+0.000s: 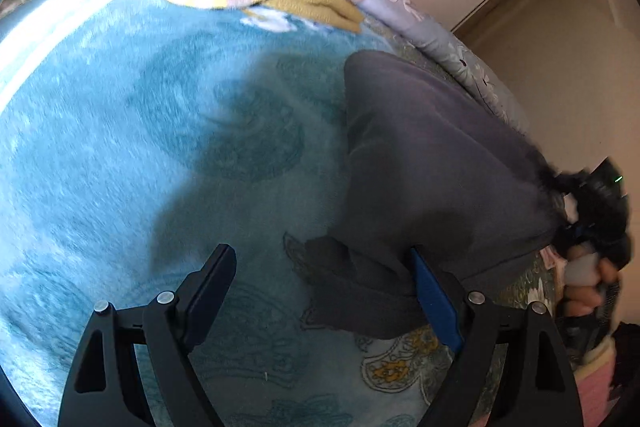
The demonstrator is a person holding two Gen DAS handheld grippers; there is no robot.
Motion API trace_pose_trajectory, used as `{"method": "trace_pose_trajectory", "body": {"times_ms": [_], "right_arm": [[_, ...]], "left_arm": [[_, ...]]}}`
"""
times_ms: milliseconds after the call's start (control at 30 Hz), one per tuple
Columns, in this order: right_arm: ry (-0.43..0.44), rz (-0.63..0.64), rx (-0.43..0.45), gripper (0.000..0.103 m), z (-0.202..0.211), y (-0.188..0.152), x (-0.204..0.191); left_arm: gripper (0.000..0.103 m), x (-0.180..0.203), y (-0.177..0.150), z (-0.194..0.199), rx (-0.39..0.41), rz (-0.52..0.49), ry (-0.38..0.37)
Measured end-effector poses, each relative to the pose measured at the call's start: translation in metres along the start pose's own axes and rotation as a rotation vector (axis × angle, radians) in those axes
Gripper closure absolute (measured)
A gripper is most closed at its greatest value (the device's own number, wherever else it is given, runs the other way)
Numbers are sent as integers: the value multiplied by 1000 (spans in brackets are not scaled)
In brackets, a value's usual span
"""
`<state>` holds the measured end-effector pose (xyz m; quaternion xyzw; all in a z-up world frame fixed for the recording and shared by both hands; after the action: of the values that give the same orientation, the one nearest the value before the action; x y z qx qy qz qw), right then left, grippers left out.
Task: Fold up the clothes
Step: 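Grasp the folded grey sweatpants with the left gripper beside the right gripper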
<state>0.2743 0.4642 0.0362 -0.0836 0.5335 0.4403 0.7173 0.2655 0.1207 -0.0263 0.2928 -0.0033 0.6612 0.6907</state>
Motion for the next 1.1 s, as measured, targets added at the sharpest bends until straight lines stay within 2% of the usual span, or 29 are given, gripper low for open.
{"method": "trace_pose_trajectory", "body": {"times_ms": [67,133,333,467,533,600,733,833,933,1033,1100], "right_arm": [[-1,-48,6,80,-2,-2,23],[38,-107,19,80,-2,-2,42],[43,-120,12,80,-8,2,48],[30,-122,-7,77,-7,1,49],[26,-122,-11,71,-2,2,47],[-9,-98,0,70,8,5,42],[-104,-83,53,70,43,16,38],[-200,-36,115,70,73,21,28],[-288,115,143,70,82,17,-5],[-313,340,83,70,61,-8,-51],[-291,448,24,70,40,-32,-70]], "left_arm": [[16,2,-2,-2,-5,-5,7],[15,4,-3,-4,-7,-13,16],[15,5,-5,5,-4,-24,22],[15,13,4,35,68,-58,19],[15,21,11,49,128,-106,18],[15,27,14,54,160,-140,26],[15,32,12,48,162,-165,38],[15,43,15,50,208,-210,52],[15,62,20,57,286,-275,70],[15,79,24,64,353,-335,81],[15,86,25,63,340,-350,52]]}}
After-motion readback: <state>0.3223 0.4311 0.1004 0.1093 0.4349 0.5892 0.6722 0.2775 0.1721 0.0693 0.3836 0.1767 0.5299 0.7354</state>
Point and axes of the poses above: each gripper's, at about its wrist camera, not at the fingertips, and z roughly against the way its jaws point, x to its right, y to its top, the point moved 3 cm from there along -z, roughly the way its jaws point, and after that the axes turned 9 degrees about y, right-handed, at the moved point
